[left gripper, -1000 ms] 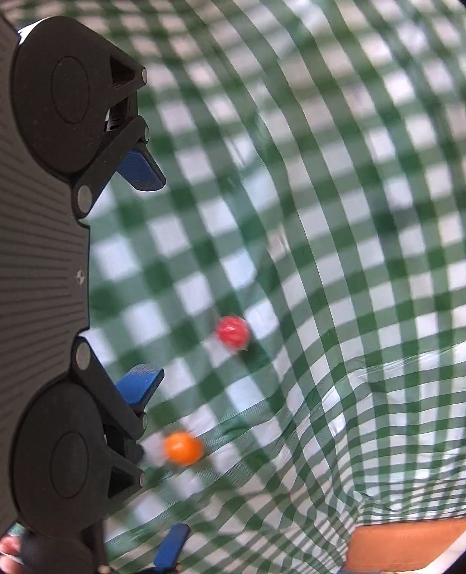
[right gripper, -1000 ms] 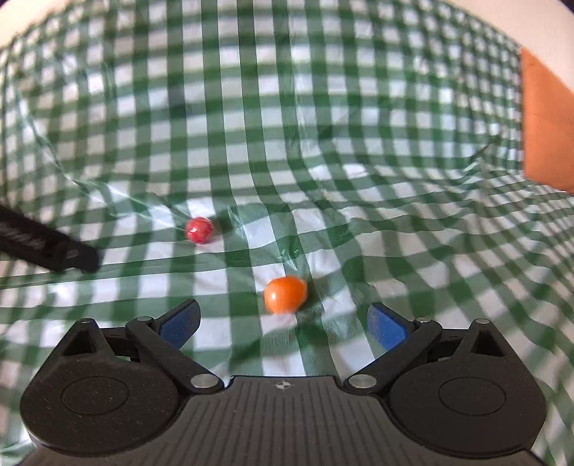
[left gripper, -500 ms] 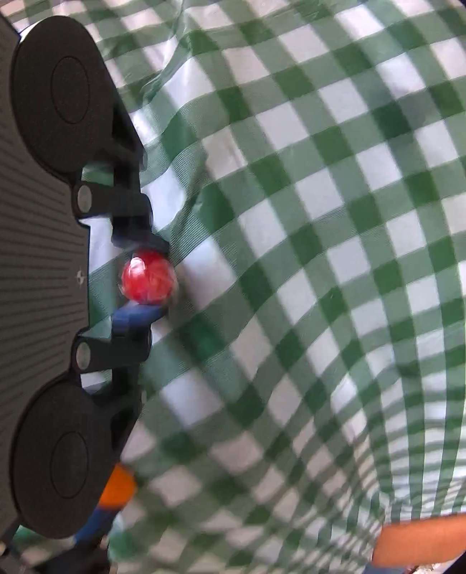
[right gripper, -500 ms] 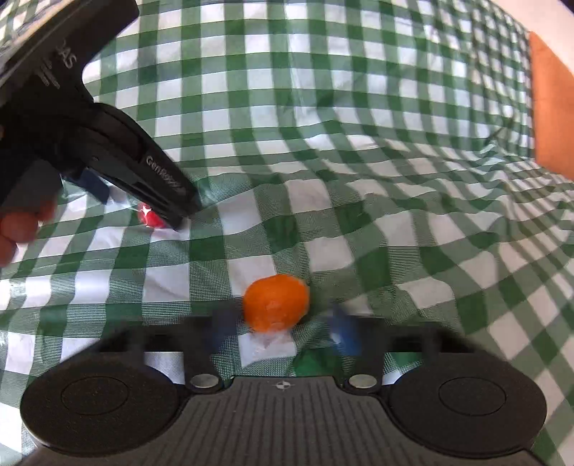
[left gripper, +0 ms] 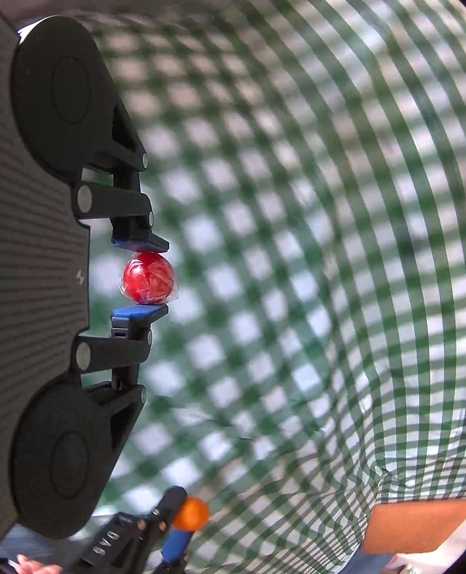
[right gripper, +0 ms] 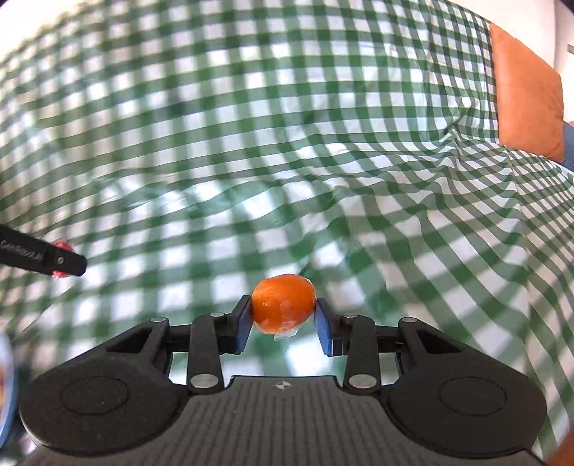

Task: Organize fruits
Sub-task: 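Grasp the netted red fruit with the left tool while the right tool grasps an orange, then carry the netted red fruit and orange over the blue plate with both tools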

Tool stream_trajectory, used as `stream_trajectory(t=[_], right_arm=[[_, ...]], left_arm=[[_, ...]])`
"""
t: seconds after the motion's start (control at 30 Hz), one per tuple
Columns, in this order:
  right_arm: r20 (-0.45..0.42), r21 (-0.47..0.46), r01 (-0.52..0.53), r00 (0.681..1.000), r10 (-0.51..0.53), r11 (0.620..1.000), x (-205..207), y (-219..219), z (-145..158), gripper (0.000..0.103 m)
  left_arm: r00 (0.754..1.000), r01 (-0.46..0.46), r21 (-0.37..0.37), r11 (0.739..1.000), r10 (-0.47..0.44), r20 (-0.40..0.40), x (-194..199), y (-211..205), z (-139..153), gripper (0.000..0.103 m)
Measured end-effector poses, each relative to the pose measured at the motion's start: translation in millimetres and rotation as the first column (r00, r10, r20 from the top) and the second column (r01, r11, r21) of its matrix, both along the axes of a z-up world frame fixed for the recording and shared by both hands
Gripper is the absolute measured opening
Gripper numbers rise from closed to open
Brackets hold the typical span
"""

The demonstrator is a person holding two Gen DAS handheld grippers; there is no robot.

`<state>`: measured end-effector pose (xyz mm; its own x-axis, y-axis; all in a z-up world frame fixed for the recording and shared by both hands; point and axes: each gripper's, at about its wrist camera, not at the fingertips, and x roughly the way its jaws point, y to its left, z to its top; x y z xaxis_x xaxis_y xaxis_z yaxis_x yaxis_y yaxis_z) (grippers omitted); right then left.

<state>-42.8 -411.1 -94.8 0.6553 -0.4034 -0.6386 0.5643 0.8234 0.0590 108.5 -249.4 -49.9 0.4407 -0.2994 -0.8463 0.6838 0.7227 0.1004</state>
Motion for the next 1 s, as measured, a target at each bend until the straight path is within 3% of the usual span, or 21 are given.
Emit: stream_trajectory(t=[0.27, 0.5, 0.77, 1.0], right_arm=[[-0.007, 0.036, -0.164, 0.986, 0.164, 0.986, -51.7, 103.7, 48.5, 0.039], [0.037, 0.037, -0.348, 0.937, 0.347, 0.937, -60.8, 196.6, 77.1, 0.039], [0.033, 0.006, -0.475, 0.88, 0.474, 0.88, -74.3, 269.7, 94.4, 0.039], [0.012, -0.048, -0.515, 0.856, 0.516, 0.856, -85.9, 294.8, 102.0, 0.039]], left_arm=[[0.99, -0.138, 0.013, 0.99, 0.138, -0.002, -71.4, 149.8, 37.6, 0.033], [0.961, -0.275, -0.019, 0.961, 0.274, -0.02, -111.6, 250.2, 59.0, 0.033], [0.937, -0.349, -0.097, 0.932, 0.35, -0.011, -126.9, 299.2, 74.4, 0.033], [0.929, -0.367, -0.141, 0.919, 0.37, -0.009, -131.6, 312.9, 80.9, 0.033]])
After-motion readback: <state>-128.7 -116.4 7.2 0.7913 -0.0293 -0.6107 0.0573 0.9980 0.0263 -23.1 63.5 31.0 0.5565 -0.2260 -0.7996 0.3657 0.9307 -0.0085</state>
